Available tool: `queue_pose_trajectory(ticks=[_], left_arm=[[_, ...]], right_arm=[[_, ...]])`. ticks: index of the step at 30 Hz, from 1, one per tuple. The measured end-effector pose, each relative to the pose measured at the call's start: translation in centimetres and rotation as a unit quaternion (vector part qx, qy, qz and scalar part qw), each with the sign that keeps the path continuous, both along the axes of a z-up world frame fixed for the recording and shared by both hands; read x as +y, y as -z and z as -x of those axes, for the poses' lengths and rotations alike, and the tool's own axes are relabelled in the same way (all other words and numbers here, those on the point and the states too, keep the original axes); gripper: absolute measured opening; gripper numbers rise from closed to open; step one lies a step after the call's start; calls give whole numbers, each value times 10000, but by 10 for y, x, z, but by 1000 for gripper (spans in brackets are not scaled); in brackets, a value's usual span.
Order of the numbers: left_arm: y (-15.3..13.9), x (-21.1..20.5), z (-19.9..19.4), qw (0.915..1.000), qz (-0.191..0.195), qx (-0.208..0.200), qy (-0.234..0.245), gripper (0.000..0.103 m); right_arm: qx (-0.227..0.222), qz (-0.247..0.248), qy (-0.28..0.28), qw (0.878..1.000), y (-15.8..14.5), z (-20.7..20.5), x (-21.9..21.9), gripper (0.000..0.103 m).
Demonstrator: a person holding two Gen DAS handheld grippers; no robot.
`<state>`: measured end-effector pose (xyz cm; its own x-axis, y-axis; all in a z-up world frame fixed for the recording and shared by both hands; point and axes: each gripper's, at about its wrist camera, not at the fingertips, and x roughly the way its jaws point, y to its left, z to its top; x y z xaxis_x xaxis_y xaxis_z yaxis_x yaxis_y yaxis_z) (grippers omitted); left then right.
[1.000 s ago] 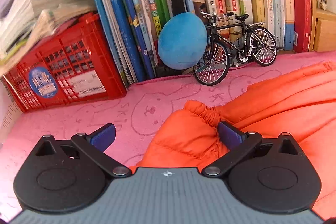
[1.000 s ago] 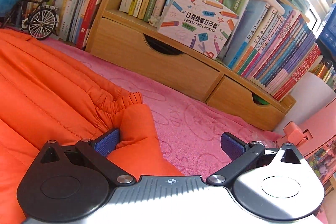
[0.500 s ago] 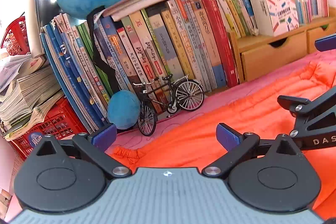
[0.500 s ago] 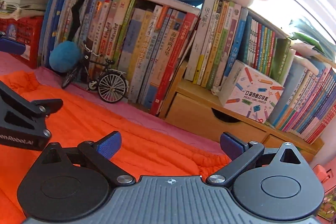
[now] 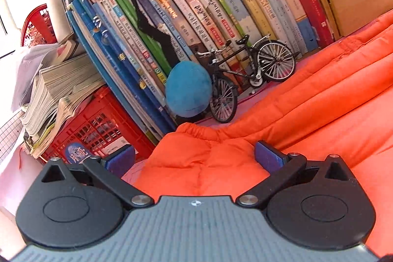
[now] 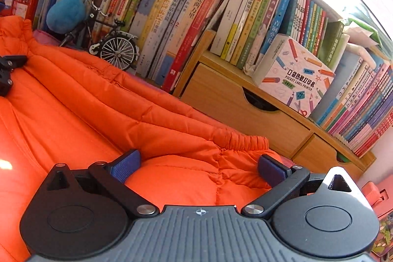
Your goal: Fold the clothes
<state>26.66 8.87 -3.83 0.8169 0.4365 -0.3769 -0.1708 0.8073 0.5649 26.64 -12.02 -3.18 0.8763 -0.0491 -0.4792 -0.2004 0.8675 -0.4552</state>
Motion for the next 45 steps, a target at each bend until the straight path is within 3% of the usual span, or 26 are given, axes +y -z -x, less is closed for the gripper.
queue_pose_trajectory(ticks=[6,14,17,27,30,33,35,37,40,43,45], left_arm=[[-1,35,3,9988,431,166,-139,103],[2,52,3,9989,340,175,-281,103],[4,53,1,9988,343,196,-282,103],[5,57,-3,9985,430,236,-257,103],[4,50,-8,9990,118,238,-363,103],[-12,39,-6,9980,-217,301,-510,103],[-35,37,6,9990,42,40,-441,102],[-59,30,19,9981,503,-211,-279,102],[-74,9,32,9939,1056,-284,112,102],[-54,-15,27,9957,881,-97,271,103],[-40,-31,23,9966,740,35,366,103]], right_arm=[[157,-125,374,9991,-1,-7,-35,102],[159,-156,676,9975,2,-5,-68,102],[306,-703,902,9930,5,-5,-93,102],[292,-703,861,9934,5,-5,-94,102],[259,-647,951,9930,4,-8,-88,102],[142,-61,934,9955,-8,-4,-74,102],[-138,312,816,9961,-23,8,-63,100],[-529,356,566,9964,-40,25,-48,100],[-616,-280,72,9977,-63,39,-17,100],[-436,-825,-281,9952,-68,40,16,102],[-315,-836,-321,9955,-57,37,37,102]])
